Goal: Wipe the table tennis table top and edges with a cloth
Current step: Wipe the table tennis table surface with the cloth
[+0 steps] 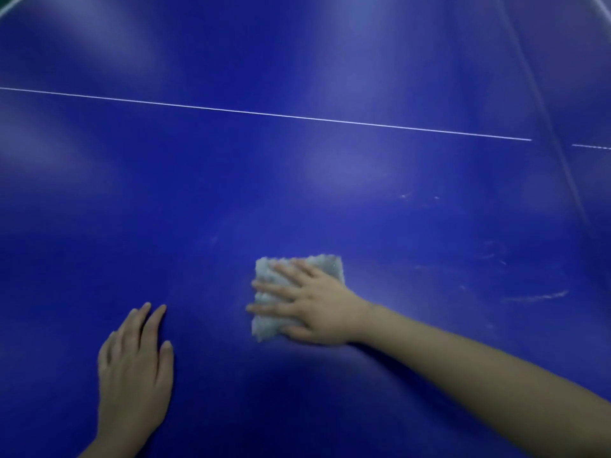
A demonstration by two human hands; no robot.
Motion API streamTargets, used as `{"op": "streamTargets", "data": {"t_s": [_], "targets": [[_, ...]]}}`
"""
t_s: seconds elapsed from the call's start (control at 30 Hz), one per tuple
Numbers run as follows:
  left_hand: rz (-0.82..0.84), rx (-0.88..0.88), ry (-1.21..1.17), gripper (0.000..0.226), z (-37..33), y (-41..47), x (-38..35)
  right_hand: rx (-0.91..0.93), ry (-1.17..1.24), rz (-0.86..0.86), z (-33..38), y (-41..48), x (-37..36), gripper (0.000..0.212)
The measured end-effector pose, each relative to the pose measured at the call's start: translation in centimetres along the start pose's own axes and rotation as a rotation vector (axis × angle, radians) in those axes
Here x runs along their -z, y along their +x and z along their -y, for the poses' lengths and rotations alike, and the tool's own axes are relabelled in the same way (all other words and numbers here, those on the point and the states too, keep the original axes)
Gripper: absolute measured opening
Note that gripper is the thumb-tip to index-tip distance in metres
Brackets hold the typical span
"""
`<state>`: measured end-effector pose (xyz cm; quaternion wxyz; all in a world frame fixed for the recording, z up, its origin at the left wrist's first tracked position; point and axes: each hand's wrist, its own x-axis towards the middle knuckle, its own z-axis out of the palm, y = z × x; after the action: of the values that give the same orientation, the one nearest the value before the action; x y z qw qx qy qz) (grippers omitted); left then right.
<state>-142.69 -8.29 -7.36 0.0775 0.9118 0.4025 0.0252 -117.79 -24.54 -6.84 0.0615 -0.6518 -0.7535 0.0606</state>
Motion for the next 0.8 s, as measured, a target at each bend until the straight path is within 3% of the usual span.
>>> {"op": "streamTargets", "data": {"t_s": [0.07, 0.13, 0.2, 0.27, 0.3, 0.37, 0.57, 0.63, 0.7, 0.8], "targets": [[-0.013, -0.004, 0.011, 0.058, 0.1, 0.1, -0.2, -0.178, -0.032, -0.117, -6.1, -0.6, 1.4, 0.042], [-0.017, 0.01, 0.01, 0.058, 0.0, 0.2, -0.2, -0.573, -0.081, -0.19, -13.9, -2.4, 3.0, 0.04], [-0.018, 0.016, 0.017, 0.059, -0.1, 0.2, -0.3, -1.004, -0.11, -0.153, -20.8, -6.4, 4.3, 0.045], [-0.024, 0.019, 0.017, 0.059, -0.4, 0.3, -0.3, -1.324, -0.016, -0.164, -23.6, -8.6, 5.1, 0.048], [-0.025, 0.017, 0.019, 0.059, -0.4, 0.3, -0.3, -1.368, 0.003, -0.163, -23.5, -8.0, 5.2, 0.048], [-0.021, 0.008, 0.017, 0.058, -0.3, 0.2, -0.3, -1.195, -0.076, -0.141, -20.9, -4.4, 4.6, 0.048], [-0.025, -0.001, -0.023, 0.057, -0.4, -0.1, -0.1, 0.034, -0.023, 0.024, -2.1, 2.2, 0.2, 0.049], [-0.033, -0.006, -0.018, 0.056, -0.5, -0.2, -0.2, 0.259, 0.008, 0.099, -1.7, 1.7, -0.1, 0.05], [-0.029, -0.011, -0.009, 0.055, -0.5, -0.1, -0.1, 0.233, -0.017, 0.021, -5.4, 3.3, 0.5, 0.048], [-0.016, -0.016, -0.015, 0.054, -0.4, -0.2, 0.0, -0.236, -0.047, -0.091, -13.9, 7.9, 2.1, 0.044]]}}
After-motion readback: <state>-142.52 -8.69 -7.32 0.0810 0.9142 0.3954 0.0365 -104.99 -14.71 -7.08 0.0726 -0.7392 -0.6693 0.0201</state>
